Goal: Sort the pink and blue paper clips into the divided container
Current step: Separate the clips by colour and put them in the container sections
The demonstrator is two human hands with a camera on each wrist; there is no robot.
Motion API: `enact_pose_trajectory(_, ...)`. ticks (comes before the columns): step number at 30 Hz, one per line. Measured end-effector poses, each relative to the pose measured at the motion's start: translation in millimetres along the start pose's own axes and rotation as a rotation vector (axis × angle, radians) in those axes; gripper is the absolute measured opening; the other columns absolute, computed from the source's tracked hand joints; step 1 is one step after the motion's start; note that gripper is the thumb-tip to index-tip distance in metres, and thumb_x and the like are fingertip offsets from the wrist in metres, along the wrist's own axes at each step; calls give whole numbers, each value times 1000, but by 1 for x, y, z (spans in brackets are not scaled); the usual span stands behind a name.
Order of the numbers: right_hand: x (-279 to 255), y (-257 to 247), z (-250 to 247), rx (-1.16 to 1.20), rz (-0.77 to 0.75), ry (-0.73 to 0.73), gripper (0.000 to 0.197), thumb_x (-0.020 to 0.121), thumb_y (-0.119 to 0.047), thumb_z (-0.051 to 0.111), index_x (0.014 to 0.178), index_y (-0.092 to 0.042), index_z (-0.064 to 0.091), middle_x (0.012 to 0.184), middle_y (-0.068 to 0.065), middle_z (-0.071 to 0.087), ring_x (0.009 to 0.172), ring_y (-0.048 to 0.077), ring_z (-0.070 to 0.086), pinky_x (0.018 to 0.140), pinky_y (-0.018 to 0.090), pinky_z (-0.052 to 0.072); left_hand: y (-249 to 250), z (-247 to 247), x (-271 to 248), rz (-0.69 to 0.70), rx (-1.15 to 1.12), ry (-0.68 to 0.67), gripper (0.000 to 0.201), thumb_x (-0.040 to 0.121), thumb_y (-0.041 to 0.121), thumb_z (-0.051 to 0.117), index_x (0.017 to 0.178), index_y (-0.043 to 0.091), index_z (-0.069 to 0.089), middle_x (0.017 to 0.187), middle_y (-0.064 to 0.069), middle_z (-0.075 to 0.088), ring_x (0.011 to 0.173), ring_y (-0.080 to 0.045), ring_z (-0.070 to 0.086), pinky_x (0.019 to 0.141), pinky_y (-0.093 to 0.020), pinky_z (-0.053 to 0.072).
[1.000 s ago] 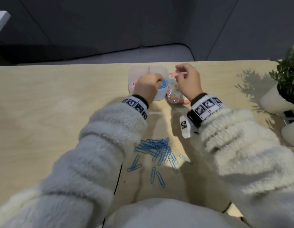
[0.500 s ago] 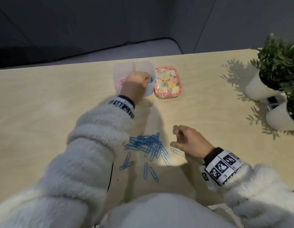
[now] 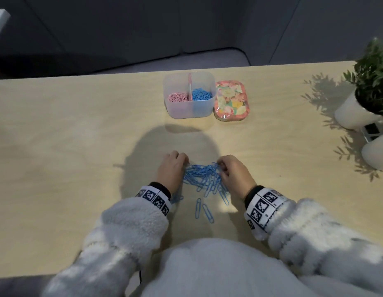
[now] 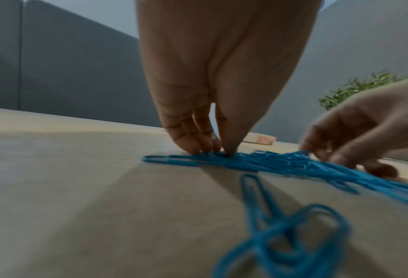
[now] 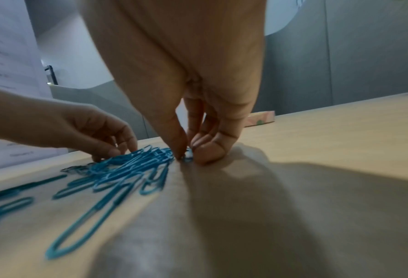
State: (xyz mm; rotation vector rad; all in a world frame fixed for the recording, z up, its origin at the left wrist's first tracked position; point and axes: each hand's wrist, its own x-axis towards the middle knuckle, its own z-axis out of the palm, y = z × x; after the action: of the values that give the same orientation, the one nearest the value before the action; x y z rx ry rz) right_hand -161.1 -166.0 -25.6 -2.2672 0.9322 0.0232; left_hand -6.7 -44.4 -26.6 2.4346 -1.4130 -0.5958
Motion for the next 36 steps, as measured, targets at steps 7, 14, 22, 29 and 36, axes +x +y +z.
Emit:
enact_pose_trajectory(7,5,3,-11,-58,-5,-54,43,89,-40,53,118,-9,56,116,12,56,110,29,52,92,43,46,-8,-21,-12,103,6,-178,67,75,42,70,130,16,43,124,-5,46,114,-23,41,98,-35,38)
enact_pose_trajectory(14,-6,-27,13,-199,-111,-134,62,66,-44,73,116,-16,49,113,3,42,106,19,41,80,33,47,2,-11,-8,119,28,-186,53,77,24,69,125,13,50,121,-9,49,110,-26,45,96,-33,39)
enact_pose_trajectory(22,6,-29,12,-236,-206,-142,31,87,-5,47,116,-7,58,111,15,52,104,32,49,83,43,46,9,-7,1,158,38,-121,26,86,14,58,111,7,61,107,-14,59,100,-30,54,83,-35,41)
enact_pose_trajectory(29,19,-22,-20,-128,-163,-87,28,85,0,50,107,-5,66,107,16,65,102,33,58,87,38,43,3,-14,1,111,29,-107,24,86,13,56,108,11,64,104,-11,63,97,-30,58,80,-38,45)
enact_pose_trajectory(36,60,-30,-71,243,-73,-40,16,83,0,63,98,0,68,73,8,64,47,0,55,51,13,47,2,-17,3,86,-39,-87,21,87,10,53,104,9,64,105,-11,63,97,-29,59,81,-34,44)
